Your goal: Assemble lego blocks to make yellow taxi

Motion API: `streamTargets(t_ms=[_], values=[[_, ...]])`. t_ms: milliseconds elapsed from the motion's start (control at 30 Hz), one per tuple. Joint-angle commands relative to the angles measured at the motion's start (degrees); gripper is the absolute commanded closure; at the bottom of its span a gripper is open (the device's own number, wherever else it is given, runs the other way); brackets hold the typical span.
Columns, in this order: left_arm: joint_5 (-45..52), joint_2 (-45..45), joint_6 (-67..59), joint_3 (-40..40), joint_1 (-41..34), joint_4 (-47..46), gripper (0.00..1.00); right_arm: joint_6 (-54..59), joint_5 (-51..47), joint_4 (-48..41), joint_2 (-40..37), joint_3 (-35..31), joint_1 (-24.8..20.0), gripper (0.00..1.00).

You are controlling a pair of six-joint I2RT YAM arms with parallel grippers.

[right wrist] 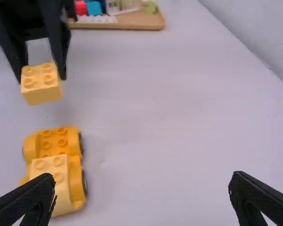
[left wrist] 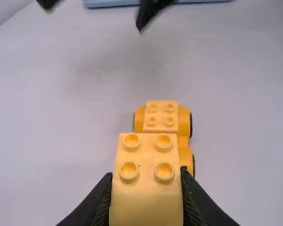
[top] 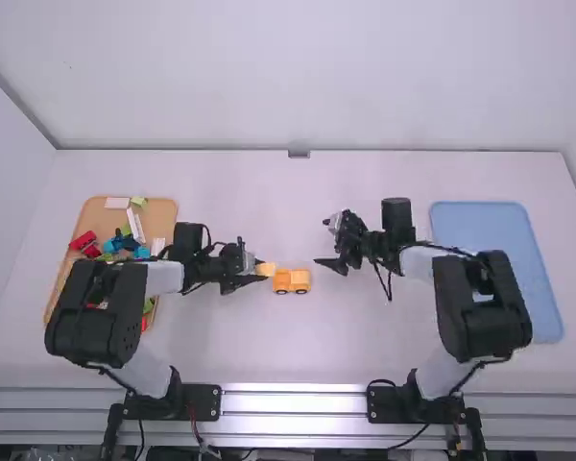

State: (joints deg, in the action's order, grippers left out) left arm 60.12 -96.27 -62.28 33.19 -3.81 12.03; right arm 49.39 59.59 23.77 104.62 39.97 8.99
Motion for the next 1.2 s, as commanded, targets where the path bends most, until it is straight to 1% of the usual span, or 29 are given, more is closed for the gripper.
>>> streamTargets(t_ms=[0, 67, 133, 233, 333, 400, 533, 700, 800, 933, 1000, 1067, 1100, 1133, 1167], values=[[-1.33, -0.74, 1.44, -0.52, -1.55, 0.02, 0.76, -3.02, 11.78, 6.64, 3.85, -4.09, 0.02, 0.01], [-1.05, -1.07, 1.42, -0.52, -2.21, 0.09, 0.77, -2.93, 12.5, 12.31, 5.86, -5.97, 0.04, 0.01], [-1.09, -1.44, 1.49, -0.52, -2.51, 0.35, 0.77, -2.91, 10.99, 15.87, 7.52, -7.1, 0.63, 0.01], [-1.05, -2.25, 3.17, -0.5, -2.6, 1.64, 0.76, -2.91, 7.98, 17.62, 9.6, -7.52, 2.75, 0.01], [-1.05, -4.17, 5.07, 0.11, -2.69, 3.26, 0.76, -2.95, 4.17, 19.89, 13.42, -6.27, 6.64, 0.01], [-1.11, -4.7, 4.98, 0.24, -2.54, 3.32, 0.76, -2.95, 2.95, 19.3, 14.36, -5.22, 7.65, 0.02], [-1.09, -7.48, 4.85, 1.7, -2.93, 3.23, 0.77, -3.02, 1.84, 15.17, 16.09, -1.88, 9.86, 0.02], [0.92, -11.1, 4.85, 3.91, -2.95, 3.32, 0.78, -2.95, 0.28, 11.17, 16.11, 0.79, 10.14, 0.01], [3.17, -12.87, 4.85, 5.16, -2.93, 3.48, 0.78, -2.93, -2.16, 9.9, 16.11, 0.98, 10.67, 0.01], [3.5, -14.05, 4.87, 6.21, -3.02, 3.23, 0.79, -2.89, -4.96, 9.75, 16.11, 0.79, 12.11, 0.0], [3.48, -14.1, 4.83, 6.29, -3.72, 3.5, 0.79, -2.84, -7.17, 8.94, 16.11, 1.03, 13.0, 0.02], [3.5, -14.1, 4.39, 6.6, -4.24, 3.41, 0.79, -2.86, -9.53, 8.55, 16.11, 1.11, 13.81, 0.07], [3.48, -14.1, 3.41, 6.64, -4.81, 3.34, 0.79, -2.91, -10.67, 8.37, 16.11, 1.2, 14.23, 0.12], [3.39, -14.1, 3.06, 6.69, -5.07, 3.3, 0.79, -2.91, -10.95, 8.33, 16.11, 1.22, 14.4, 0.14], [3.28, -14.1, 2.21, 6.71, -5.81, 3.28, 0.79, -2.89, -11.23, 8.35, 16.11, 1.29, 14.62, 0.23]])
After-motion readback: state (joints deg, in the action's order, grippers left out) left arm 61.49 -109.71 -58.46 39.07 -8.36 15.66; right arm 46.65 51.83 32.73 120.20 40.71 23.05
